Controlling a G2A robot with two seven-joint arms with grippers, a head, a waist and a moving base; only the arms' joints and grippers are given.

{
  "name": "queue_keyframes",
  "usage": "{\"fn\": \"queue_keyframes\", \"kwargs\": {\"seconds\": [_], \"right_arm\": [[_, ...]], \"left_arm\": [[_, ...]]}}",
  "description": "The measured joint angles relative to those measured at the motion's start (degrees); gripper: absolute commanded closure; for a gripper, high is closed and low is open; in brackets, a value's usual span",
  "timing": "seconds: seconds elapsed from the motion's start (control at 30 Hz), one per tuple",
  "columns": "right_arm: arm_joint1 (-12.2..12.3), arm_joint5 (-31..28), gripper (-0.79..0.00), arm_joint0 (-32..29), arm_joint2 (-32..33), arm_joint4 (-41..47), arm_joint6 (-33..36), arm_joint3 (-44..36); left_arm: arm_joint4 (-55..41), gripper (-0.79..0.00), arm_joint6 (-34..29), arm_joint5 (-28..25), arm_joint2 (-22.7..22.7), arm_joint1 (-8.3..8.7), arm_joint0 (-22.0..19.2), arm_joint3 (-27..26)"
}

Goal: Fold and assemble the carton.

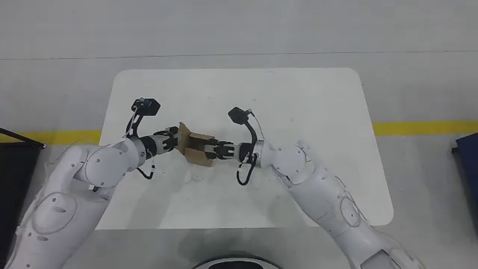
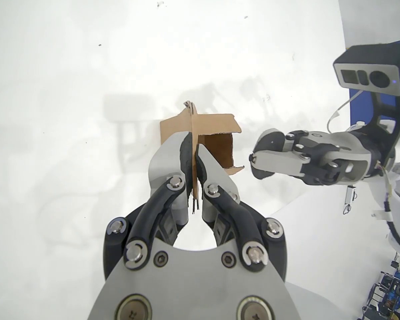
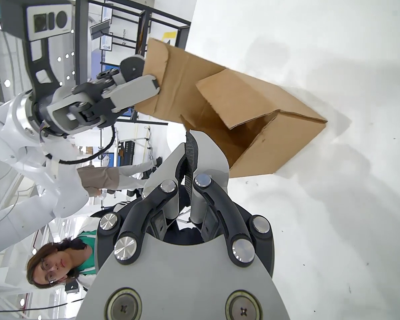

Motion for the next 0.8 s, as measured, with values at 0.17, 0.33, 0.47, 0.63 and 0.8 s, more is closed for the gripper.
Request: {"fn": "queue_keyframes", "kwargs": {"seconds": [0.17,0.33,0.47,0.63,0.8], "right_arm": [[-0.48,1.42,0.000,1.29,-1.77,0.76,0.13,1.28],[-1.84,4.12,0.000,5.25,-4.28,4.27,-0.98,6.93],[-3.21,6.23,0.000,8.99,-6.78,6.93,-1.20,12.52],[-4.10,6.60,0.000,11.12,-8.07,8.57,-1.57,15.91],[-4.53,8.45,0.000,12.17,-8.57,8.84,-1.64,17.26]], "left_arm": [[0.83,0.000,-0.12,0.35,0.30,-0.06,0.09,-0.01],[1.11,0.000,-0.20,0.52,0.37,-0.11,0.18,-0.08],[1.34,0.000,-0.27,0.47,0.40,-0.15,0.30,-0.24],[1.34,0.000,-0.42,0.19,0.41,-0.20,0.34,-0.27],[1.43,0.000,-0.59,0.07,0.64,-0.29,0.10,-0.15]]}}
